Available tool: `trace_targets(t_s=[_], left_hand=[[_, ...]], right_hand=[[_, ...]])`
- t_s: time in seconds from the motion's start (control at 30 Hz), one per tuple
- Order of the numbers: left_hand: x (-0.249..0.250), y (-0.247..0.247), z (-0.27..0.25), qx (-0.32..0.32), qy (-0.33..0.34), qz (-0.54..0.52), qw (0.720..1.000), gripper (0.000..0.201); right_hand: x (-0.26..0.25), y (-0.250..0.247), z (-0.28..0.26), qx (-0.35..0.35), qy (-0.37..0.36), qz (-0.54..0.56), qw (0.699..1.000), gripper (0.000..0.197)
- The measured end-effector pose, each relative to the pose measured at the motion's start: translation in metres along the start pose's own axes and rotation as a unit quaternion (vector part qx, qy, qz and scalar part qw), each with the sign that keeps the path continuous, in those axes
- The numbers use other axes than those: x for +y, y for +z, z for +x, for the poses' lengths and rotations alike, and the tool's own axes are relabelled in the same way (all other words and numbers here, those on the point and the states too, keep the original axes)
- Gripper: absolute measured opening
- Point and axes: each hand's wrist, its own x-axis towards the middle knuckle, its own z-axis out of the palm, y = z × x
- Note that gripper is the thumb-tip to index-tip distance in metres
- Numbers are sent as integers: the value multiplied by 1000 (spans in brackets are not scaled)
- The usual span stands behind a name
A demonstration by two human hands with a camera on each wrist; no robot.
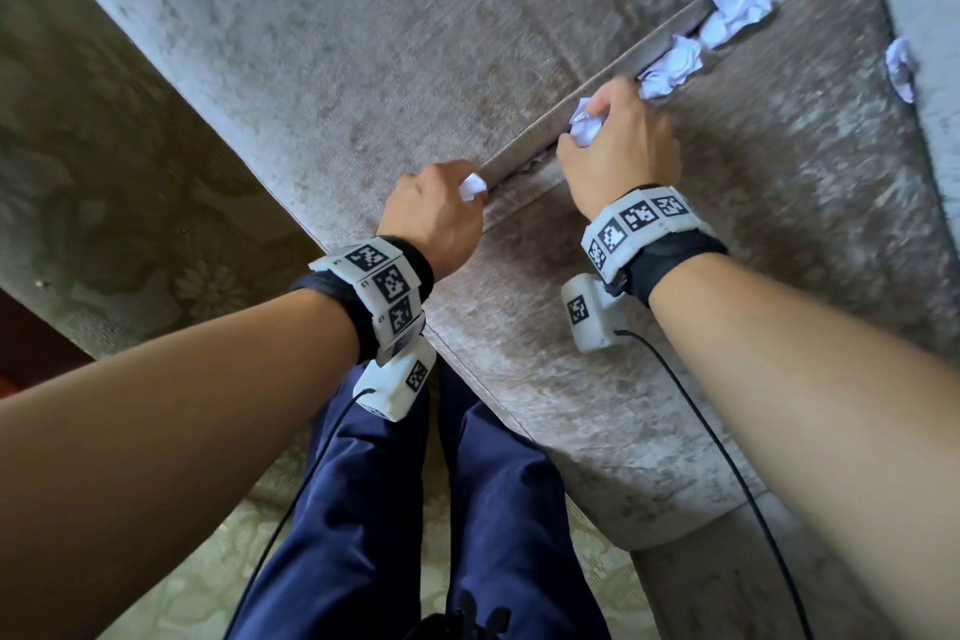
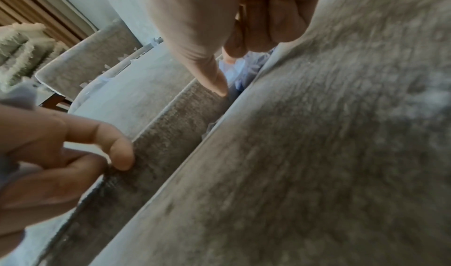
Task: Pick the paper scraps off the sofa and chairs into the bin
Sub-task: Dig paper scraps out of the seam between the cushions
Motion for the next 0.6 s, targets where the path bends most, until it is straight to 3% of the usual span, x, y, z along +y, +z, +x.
trace_targets(t_s=[0.23, 0.43, 0.6], left_hand=[[2, 3, -2, 6, -3, 6, 1000, 26], [3, 3, -3, 1, -16, 0, 1000, 25], [6, 8, -6, -6, -10, 5, 1000, 24]], right_hand=[[-5, -6, 10, 7, 16, -69, 997, 17], [1, -7, 16, 16, -3, -12, 1000, 14], [18, -14, 8, 57, -14, 43, 997, 33]])
